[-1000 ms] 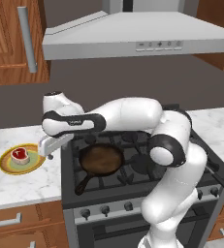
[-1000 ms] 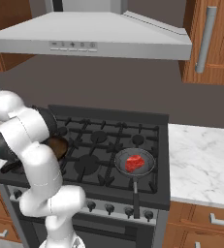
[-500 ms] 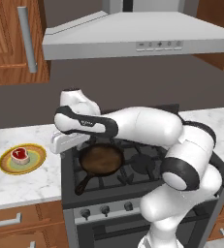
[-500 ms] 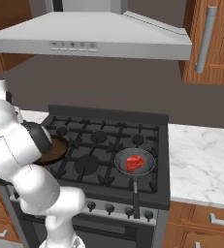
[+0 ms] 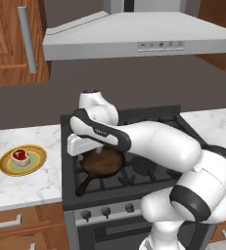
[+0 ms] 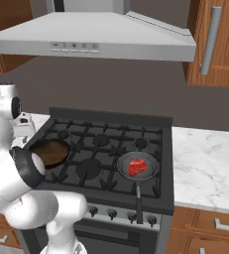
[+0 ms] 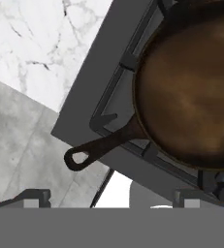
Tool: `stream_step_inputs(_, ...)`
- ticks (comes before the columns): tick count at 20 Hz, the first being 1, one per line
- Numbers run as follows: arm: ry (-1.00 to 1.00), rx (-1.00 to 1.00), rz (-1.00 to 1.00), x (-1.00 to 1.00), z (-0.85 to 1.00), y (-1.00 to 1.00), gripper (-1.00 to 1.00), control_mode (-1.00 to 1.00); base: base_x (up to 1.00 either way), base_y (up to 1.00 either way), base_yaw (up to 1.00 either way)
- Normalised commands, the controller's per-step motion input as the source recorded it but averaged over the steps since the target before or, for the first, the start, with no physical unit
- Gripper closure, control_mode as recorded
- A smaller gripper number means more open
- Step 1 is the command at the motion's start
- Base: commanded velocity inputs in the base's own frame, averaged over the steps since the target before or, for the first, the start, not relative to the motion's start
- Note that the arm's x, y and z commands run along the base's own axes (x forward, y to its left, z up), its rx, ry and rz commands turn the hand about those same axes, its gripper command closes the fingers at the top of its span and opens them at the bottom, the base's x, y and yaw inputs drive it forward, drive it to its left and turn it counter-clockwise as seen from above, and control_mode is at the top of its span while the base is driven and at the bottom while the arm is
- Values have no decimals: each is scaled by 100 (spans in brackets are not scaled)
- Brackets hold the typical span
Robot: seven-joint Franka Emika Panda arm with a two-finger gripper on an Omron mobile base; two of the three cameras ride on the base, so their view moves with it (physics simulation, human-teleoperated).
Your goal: Place one of the steaks on the plate and the other in the bowl. Then place the bowl in the fridge.
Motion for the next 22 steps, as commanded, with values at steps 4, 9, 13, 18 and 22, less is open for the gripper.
stream_step_inputs(4, 0, -2, -15, 0, 2, -70, -100, -100, 0, 0, 0)
stream_step_inputs(9, 0, -1, -16, 2, 0, -81, -100, -100, 0, 0, 0)
stream_step_inputs(13, 2, 0, -17, 7, 0, -92, -100, -100, 0, 0, 0)
stream_step_inputs(18, 2, 0, -18, 2, 0, -99, -100, -100, 0, 0, 0)
stream_step_inputs(22, 2, 0, -18, 7, 0, -100, -100, -100, 0, 0, 0)
